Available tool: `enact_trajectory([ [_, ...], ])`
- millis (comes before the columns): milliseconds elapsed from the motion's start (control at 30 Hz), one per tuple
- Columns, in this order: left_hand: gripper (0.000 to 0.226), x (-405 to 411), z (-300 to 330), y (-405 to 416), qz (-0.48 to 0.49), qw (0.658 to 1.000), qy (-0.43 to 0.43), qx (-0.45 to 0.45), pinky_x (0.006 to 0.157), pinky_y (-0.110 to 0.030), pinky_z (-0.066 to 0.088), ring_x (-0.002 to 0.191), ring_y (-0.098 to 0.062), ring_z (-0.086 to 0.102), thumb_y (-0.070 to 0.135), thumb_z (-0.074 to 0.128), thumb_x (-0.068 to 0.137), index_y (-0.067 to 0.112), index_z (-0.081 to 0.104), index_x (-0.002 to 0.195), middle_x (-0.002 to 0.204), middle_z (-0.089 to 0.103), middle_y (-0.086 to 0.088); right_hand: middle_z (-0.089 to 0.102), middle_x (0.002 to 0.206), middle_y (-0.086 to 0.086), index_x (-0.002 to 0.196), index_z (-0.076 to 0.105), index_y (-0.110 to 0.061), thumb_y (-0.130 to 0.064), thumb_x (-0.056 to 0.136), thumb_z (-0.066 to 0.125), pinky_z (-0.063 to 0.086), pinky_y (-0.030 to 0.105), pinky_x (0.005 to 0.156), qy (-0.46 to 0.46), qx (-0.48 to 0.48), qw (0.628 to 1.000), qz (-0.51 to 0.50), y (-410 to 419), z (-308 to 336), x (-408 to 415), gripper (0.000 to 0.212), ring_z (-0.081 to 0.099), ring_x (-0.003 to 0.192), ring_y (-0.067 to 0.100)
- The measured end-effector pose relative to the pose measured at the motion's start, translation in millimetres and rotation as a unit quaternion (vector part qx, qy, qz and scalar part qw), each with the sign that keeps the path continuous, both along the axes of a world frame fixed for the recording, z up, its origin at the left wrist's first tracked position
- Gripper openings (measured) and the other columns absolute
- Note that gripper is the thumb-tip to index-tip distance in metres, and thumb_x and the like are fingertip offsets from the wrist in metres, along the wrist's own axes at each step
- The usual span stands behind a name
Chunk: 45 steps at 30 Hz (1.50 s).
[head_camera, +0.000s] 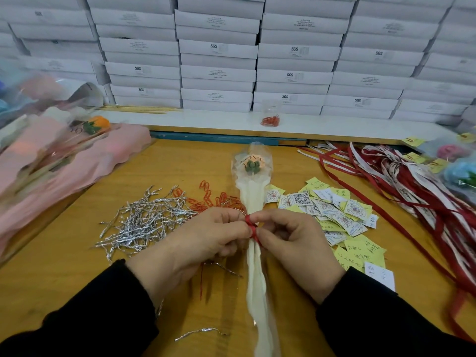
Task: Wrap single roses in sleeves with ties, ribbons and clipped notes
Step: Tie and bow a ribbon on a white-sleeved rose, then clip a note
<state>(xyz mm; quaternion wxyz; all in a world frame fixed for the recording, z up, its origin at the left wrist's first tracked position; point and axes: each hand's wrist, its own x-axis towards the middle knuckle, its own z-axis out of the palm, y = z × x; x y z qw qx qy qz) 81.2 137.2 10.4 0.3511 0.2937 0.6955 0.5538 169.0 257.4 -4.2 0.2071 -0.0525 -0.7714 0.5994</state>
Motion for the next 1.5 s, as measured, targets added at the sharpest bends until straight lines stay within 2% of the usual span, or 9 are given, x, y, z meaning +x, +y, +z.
enact_trajectory([
  [200,0.019,0,-1,-1,-0.015,1.0,0.002,-0.013,0.035,-0.013,0.022,0.034,-0.004,0.03,0.011,0.058,0.082,0.013,0.051,0.065,0.041,0.039,0.005,0.06,0.07,0.024,0.076,0.064,-0.015,0.008,0.083,0.059,0.047,0.023,0.062,-0.004,0.021,1.0,0.015,5,1,1,0.025,0.054,0.062,0.014],
  [533,0.017,1,1,-1,0.01,1.0,0.004,-0.003,0.034,-0.009,0.024,0.031,0.0,0.033,0.005,0.049,0.09,0.011,0.05,0.074,0.039,0.05,0.008,0.058,0.068,-0.006,0.078,0.058,-0.018,-0.011,0.088,0.059,0.043,0.025,0.059,-0.062,0.122,0.99,-0.023,12,-6,-2,0.012,0.052,0.06,0.01],
  [600,0.017,1,0,-1,0.028,1.0,0.004,-0.002,0.035,-0.009,0.025,0.032,-0.002,0.034,0.005,0.049,0.09,0.011,0.051,0.074,0.047,0.055,0.007,0.06,0.071,-0.002,0.078,0.056,-0.018,-0.013,0.088,0.058,0.045,0.034,0.058,-0.067,0.116,0.99,-0.036,11,-6,-2,0.011,0.055,0.059,0.022],
  [700,0.016,0,-2,1,0.049,0.999,0.012,-0.013,0.037,-0.012,0.026,0.033,-0.004,0.035,0.007,0.049,0.092,0.011,0.05,0.076,0.058,0.059,0.001,0.059,0.061,-0.005,0.075,0.051,-0.021,-0.013,0.089,0.053,0.037,0.021,0.044,-0.078,0.1,0.991,-0.052,12,-8,-2,0.016,0.046,0.04,0.007],
  [800,0.017,-1,-2,1,0.062,0.997,0.032,-0.031,0.039,-0.015,0.027,0.033,-0.005,0.035,0.009,0.047,0.093,0.012,0.047,0.076,0.06,0.06,0.0,0.053,0.042,-0.009,0.077,0.048,-0.013,-0.008,0.089,0.048,0.034,0.016,0.039,-0.089,0.071,0.992,-0.057,13,-9,-2,0.013,0.043,0.033,0.006],
  [900,0.018,-1,-2,1,0.066,0.996,0.042,-0.038,0.041,-0.018,0.024,0.032,-0.005,0.033,0.008,0.045,0.093,0.012,0.045,0.075,0.055,0.06,0.002,0.054,0.041,-0.005,0.078,0.046,-0.012,-0.008,0.087,0.046,0.033,0.016,0.036,-0.099,0.054,0.992,-0.059,14,-9,-3,0.01,0.043,0.03,0.006],
  [1167,0.018,-6,-2,0,0.085,0.994,0.058,-0.045,0.033,-0.015,0.024,0.029,-0.007,0.033,0.004,0.042,0.093,0.01,0.042,0.076,0.055,0.058,-0.002,0.058,0.057,0.011,0.074,0.043,-0.009,-0.005,0.085,0.04,0.041,0.032,0.043,-0.109,-0.021,0.988,-0.109,19,-13,-6,0.013,0.052,0.045,0.027],
  [1367,0.02,-12,-5,-1,0.102,0.991,0.066,-0.056,0.032,-0.014,0.021,0.029,-0.008,0.032,0.006,0.042,0.094,0.011,0.041,0.075,0.052,0.055,-0.002,0.059,0.056,0.01,0.069,0.043,-0.009,-0.009,0.085,0.041,0.037,0.028,0.039,-0.114,-0.022,0.987,-0.112,23,-15,-6,0.016,0.05,0.042,0.025],
  [1500,0.02,-14,-5,-2,0.115,0.989,0.078,-0.059,0.032,-0.014,0.021,0.029,-0.008,0.032,0.008,0.042,0.095,0.011,0.042,0.076,0.049,0.055,-0.001,0.058,0.05,0.009,0.065,0.042,-0.008,-0.023,0.064,0.041,0.035,0.026,0.037,-0.117,-0.03,0.987,-0.105,22,-12,-6,0.015,0.049,0.043,0.028],
])
